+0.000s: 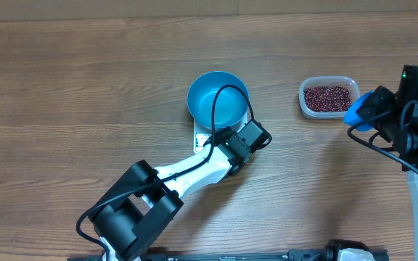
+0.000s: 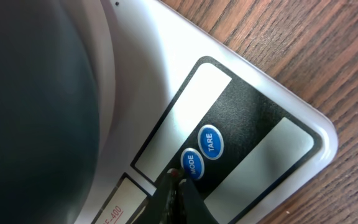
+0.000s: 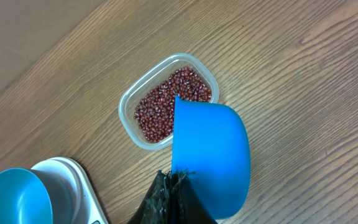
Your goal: Scoop item into bowl and weigh 150g on scale
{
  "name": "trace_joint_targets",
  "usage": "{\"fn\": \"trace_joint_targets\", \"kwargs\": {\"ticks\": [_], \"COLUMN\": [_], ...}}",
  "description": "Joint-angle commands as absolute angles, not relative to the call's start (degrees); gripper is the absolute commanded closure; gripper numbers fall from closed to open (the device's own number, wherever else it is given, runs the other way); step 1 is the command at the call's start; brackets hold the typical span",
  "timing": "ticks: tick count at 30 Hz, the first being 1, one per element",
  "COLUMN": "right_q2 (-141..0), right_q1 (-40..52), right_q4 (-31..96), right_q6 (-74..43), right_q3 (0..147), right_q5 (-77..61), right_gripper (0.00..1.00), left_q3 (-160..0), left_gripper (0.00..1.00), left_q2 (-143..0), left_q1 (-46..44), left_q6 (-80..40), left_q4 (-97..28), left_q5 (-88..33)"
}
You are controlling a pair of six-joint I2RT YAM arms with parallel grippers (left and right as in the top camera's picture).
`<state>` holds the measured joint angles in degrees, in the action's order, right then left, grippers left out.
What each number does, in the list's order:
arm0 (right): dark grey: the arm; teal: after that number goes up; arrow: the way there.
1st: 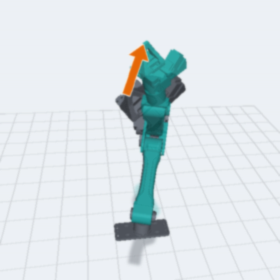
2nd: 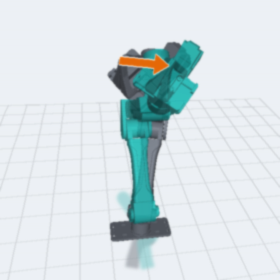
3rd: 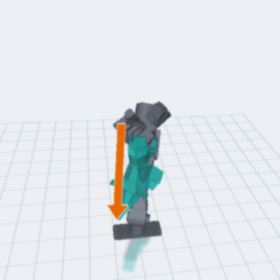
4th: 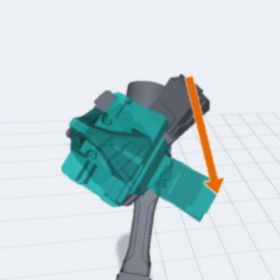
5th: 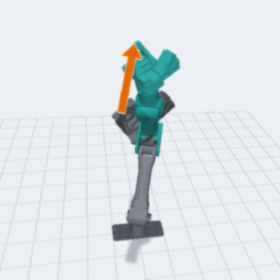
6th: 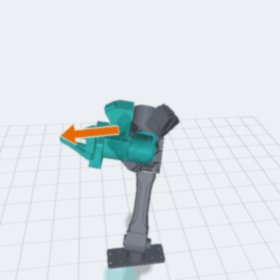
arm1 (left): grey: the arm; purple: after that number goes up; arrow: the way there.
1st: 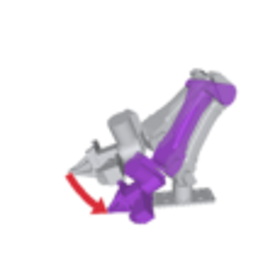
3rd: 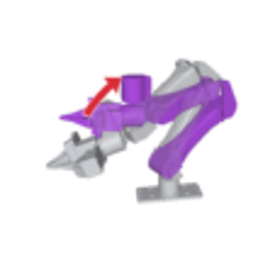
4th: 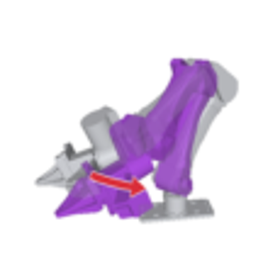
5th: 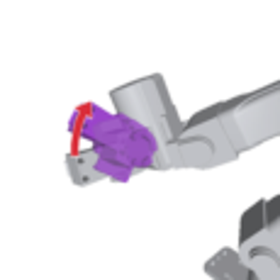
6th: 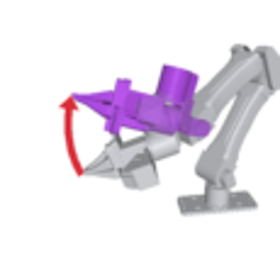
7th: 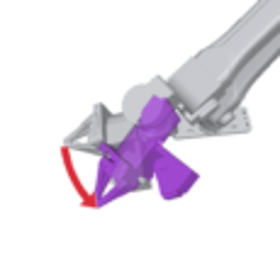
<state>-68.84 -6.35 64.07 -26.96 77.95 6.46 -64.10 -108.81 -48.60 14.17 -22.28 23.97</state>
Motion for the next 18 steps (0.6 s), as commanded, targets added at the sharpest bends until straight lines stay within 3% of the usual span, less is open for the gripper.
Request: {"fn": "trace_joint_targets", "kwargs": {"ticks": [1, 18], "right_q2": [-68.16, -68.16], "right_q1": [-6.50, -6.50], "right_q4": [63.86, 63.83], "right_q6": [-26.70, -26.50], "right_q3": [79.46, 79.46], "right_q5": [7.44, 7.46], "right_gripper": [0.96, 0.96], "left_q3": [-63.79, -63.09], "left_gripper": [0.96, 0.96], "left_q2": [-109.40, -109.43], "left_q1": [-48.34, -47.86], "left_q6": [15.44, 15.03], "left_q4": [-21.98, -20.73], "left_q5": [22.83, 22.57]}}
